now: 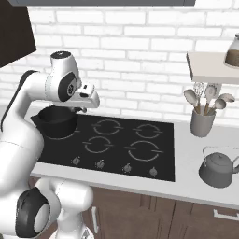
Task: Pick the kettle from the counter and place it on a stove burner. Then turn the burner on.
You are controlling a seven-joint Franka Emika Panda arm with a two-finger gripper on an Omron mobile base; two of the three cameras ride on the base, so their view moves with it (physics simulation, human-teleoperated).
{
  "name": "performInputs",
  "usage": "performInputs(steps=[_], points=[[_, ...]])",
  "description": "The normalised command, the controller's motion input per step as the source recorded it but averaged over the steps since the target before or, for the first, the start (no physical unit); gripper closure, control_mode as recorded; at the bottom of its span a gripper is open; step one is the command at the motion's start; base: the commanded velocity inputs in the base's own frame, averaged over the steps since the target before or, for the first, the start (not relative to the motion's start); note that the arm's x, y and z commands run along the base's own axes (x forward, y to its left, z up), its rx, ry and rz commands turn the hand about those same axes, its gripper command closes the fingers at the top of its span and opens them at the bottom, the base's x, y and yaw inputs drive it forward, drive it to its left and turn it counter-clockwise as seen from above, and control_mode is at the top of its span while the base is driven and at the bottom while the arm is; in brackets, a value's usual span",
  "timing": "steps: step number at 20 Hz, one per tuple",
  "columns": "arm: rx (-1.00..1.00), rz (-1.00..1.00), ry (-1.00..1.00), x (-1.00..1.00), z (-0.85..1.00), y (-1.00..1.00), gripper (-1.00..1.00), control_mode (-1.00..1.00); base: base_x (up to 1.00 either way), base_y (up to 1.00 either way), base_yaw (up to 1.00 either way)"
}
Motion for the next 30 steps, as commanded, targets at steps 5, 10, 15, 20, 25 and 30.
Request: performInputs(steps=[5, 10, 15, 20, 25, 30], points=[[0.00, -0.04, 0.00, -0.17, -0.02, -0.10, -1.00, -1.00, 0.00, 0.00, 0.00], [0.00, -0.15, -0.01, -0.45, -0.21, -0.47, -1.00, -1.00, 0.00, 0.00, 0.00], [0.02, -0.15, 0.00, -0.41, -0.19, -0.60, -1.00, -1.00, 0.00, 0.00, 0.00], [0.04, -0.15, 0.00, -0.31, -0.15, -0.60, -1.00, -1.00, 0.00, 0.00, 0.00], [0.00, -0.21, -0.02, -0.26, -0.21, -0.50, -1.00, -1.00, 0.00, 0.00, 0.00], [0.00, -0.31, -0.06, -0.05, -0.31, -0.58, -1.00, -1.00, 0.00, 0.00, 0.00]])
